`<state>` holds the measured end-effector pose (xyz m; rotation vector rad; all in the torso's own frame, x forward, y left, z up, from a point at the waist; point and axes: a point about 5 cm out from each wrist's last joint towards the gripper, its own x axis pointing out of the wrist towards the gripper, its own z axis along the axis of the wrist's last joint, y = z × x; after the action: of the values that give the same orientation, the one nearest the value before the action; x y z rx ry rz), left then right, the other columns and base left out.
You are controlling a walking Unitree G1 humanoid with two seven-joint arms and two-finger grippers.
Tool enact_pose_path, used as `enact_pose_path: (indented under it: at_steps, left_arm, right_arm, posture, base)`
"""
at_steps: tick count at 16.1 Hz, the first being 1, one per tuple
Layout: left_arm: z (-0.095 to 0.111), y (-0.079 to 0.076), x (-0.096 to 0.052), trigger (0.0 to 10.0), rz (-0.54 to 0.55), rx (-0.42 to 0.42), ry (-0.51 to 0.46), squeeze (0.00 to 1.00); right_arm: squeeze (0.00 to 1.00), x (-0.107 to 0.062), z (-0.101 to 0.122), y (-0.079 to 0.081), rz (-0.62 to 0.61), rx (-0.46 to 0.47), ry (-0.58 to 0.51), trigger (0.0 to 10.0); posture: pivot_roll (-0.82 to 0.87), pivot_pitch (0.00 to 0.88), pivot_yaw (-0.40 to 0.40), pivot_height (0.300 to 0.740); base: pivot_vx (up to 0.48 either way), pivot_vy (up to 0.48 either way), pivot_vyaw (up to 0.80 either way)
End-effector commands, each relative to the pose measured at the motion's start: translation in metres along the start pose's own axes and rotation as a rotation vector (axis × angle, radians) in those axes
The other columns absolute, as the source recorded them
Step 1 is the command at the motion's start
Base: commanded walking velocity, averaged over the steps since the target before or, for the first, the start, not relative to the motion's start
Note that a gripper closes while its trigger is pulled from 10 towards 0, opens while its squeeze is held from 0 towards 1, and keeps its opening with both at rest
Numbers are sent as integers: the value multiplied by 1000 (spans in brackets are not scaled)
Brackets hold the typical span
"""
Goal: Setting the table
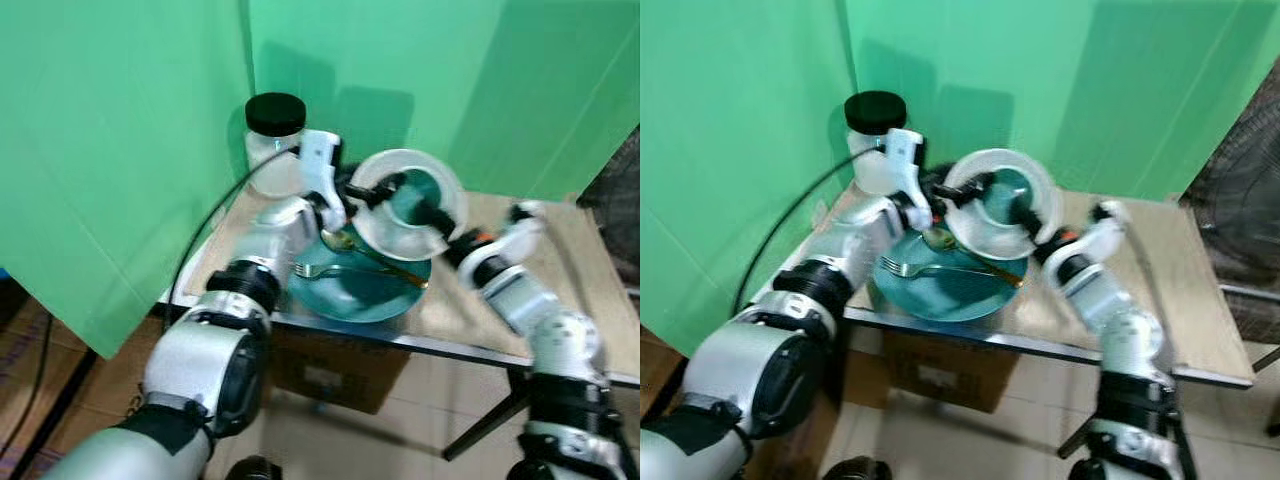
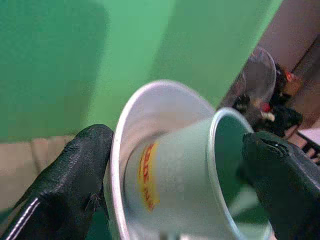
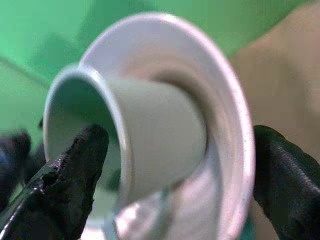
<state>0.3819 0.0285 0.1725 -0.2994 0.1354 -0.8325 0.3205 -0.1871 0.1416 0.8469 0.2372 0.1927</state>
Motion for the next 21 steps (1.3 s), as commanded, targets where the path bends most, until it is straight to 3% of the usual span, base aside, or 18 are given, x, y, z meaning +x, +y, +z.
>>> enact_pose_path:
  at_steps: [1, 4, 9, 11, 15, 17, 21]
  left_arm:
    - [-3, -15, 11, 10000, -41, 15, 40, 0]
    - [-11, -25, 19, 10000, -12, -20, 46, 0]
    - [-25, -36, 26, 10000, 45, -41, 82, 0]
    - [-26, -41, 29, 10000, 61, -47, 84, 0]
    - [-23, -46, 33, 10000, 58, -47, 77, 0]
    - [-19, -44, 33, 10000, 75, -50, 68, 0]
    - [-17, -24, 24, 10000, 189, -20, 61, 0]
  right_arm:
    - [0, 2, 19, 26, 106, -28, -75, 10000]
    - [0, -8, 33, 17, 54, -72, -126, 10000]
    - [0, -15, 32, 5, -32, -69, -138, 10000]
    - [0, -18, 34, -6, -103, -54, -161, 10000]
    - [0, -22, 39, -15, -159, -27, -196, 10000]
    - [0, -24, 42, -16, -170, -24, -211, 10000]
    - [0, -20, 37, -14, -169, -35, -194, 10000]
  posture:
    - [-124, 0, 30, 740]
    - [-163, 0, 48, 740]
    - [-197, 0, 59, 740]
    - [-209, 0, 68, 740]
    - [-219, 0, 78, 740]
    - [-220, 0, 80, 740]
    - [-210, 0, 71, 740]
  base:
    - [0, 0, 0]
    - [0, 0, 0]
    - [0, 0, 0]
    - [0, 0, 0]
    - [0, 0, 0]
    - [0, 0, 0]
    - [0, 0, 0]
